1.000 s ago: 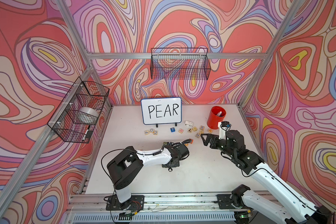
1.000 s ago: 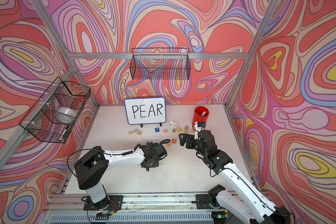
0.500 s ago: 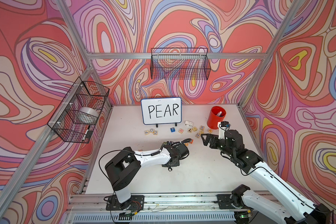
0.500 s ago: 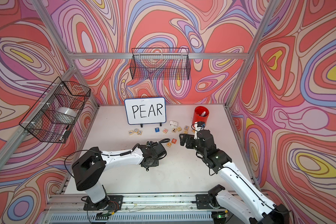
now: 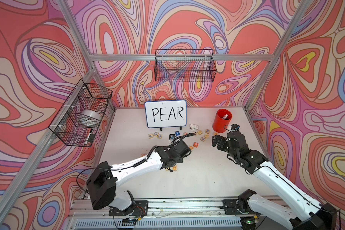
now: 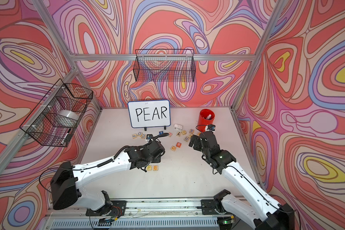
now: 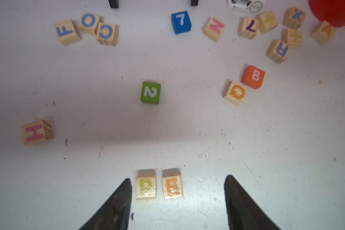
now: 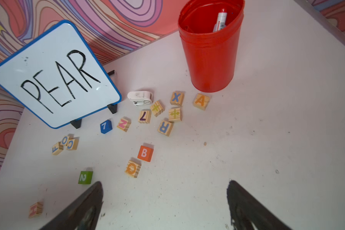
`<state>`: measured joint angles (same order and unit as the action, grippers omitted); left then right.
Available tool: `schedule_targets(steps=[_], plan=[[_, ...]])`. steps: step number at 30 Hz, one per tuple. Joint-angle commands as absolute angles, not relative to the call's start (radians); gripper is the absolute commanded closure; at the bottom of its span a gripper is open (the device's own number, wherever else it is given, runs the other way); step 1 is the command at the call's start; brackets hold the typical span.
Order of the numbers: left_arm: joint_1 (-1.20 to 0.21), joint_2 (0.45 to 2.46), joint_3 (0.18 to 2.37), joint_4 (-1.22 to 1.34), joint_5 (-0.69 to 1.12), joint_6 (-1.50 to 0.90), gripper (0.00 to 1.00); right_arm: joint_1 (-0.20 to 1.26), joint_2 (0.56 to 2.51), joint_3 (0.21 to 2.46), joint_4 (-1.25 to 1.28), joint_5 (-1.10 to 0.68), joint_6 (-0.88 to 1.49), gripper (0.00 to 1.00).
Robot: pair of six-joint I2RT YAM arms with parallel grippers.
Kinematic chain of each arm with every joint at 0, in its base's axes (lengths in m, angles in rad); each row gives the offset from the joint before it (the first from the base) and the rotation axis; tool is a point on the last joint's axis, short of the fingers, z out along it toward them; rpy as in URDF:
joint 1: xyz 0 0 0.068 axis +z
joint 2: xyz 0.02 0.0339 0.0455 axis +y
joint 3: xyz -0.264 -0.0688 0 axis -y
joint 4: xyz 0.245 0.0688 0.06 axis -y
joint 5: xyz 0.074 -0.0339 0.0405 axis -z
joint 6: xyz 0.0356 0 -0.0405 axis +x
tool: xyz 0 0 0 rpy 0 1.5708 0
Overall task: Spell the uppercase word “pear” with letter blocks
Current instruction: Place the letter block at the center of the board.
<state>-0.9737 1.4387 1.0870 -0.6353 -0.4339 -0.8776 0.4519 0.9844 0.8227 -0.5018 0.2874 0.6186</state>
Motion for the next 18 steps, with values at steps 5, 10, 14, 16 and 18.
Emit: schedule_targets(steps=[5, 10, 14, 16, 18], plan=[[-0.973, 1.310, 1.029, -0.674, -0.618, -0.813, 0.10, 0.447, 1.031, 0.842, -0.524, 0.327, 0.682, 0.02], [-0.958, 1.243, 0.988, -0.700, -0.649, -0.817, 0.01, 0.447, 1.067, 0.850, -0.514, 0.311, 0.686, 0.02], [-0.942, 1.204, 0.973, -0.748, -0.667, -0.839, 0.00, 0.446, 1.093, 0.854, -0.483, 0.283, 0.680, 0.02], [-0.934, 1.184, 0.960, -0.758, -0.669, -0.847, 0.00, 0.447, 1.109, 0.858, -0.479, 0.279, 0.680, 0.01], [-0.923, 1.160, 0.943, -0.749, -0.658, -0.848, 0.00, 0.447, 1.127, 0.863, -0.480, 0.278, 0.678, 0.02]])
